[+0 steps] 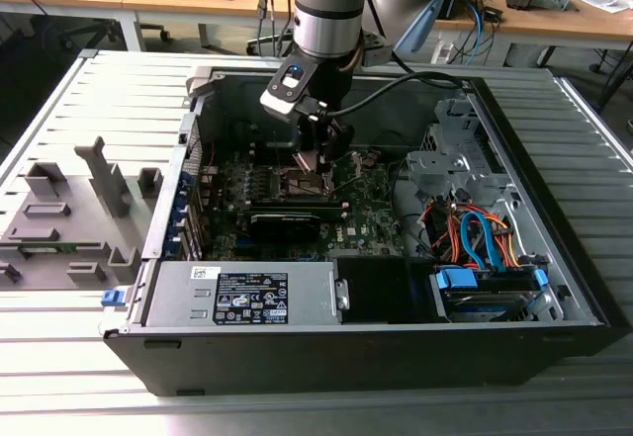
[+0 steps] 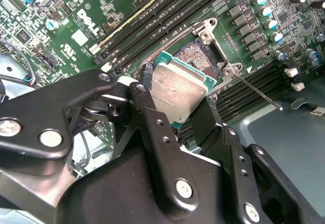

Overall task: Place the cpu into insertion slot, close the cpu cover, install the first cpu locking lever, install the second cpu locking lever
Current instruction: 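Place the cpu into insertion slot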

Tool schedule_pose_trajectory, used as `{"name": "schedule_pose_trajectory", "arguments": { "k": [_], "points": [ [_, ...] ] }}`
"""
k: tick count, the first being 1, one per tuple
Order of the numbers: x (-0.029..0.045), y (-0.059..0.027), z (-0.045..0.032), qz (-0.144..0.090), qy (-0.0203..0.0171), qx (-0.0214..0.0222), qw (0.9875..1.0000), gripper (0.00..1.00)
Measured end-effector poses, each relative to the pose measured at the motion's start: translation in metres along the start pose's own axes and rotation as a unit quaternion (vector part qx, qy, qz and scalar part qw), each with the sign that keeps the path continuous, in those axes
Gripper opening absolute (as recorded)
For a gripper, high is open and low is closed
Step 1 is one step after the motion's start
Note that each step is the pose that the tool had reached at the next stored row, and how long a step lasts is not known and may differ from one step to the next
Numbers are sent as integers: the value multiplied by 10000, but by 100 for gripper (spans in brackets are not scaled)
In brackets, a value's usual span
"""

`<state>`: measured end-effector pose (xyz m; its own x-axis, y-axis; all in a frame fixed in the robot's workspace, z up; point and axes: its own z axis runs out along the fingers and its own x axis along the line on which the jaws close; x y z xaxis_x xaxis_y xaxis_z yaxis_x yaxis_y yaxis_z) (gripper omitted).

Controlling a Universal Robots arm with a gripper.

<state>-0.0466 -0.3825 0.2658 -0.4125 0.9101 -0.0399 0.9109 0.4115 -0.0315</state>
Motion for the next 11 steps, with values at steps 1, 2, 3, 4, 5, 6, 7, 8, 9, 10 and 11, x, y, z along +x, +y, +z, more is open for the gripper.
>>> {"name": "schedule_pose_trajectory", "arguments": {
  "k": [1,2,3,4,5,6,7,8,9,10,11],
  "points": [
    [0,0,0,6,0,0,10000,54],
    [0,0,0,12,0,0,10000,54],
    [0,0,0,18,1,1,10000,54],
    [0,0,0,33,1,1,10000,54],
    [0,0,0,44,1,2,10000,54],
    [0,0,0,50,2,2,10000,54],
    [0,0,0,56,2,2,10000,54],
    [0,0,1,64,2,3,10000,54],
    [0,0,1,74,2,3,10000,54],
    [0,0,1,83,3,3,10000,54],
    [0,0,1,92,3,4,10000,54]
  ]
}}
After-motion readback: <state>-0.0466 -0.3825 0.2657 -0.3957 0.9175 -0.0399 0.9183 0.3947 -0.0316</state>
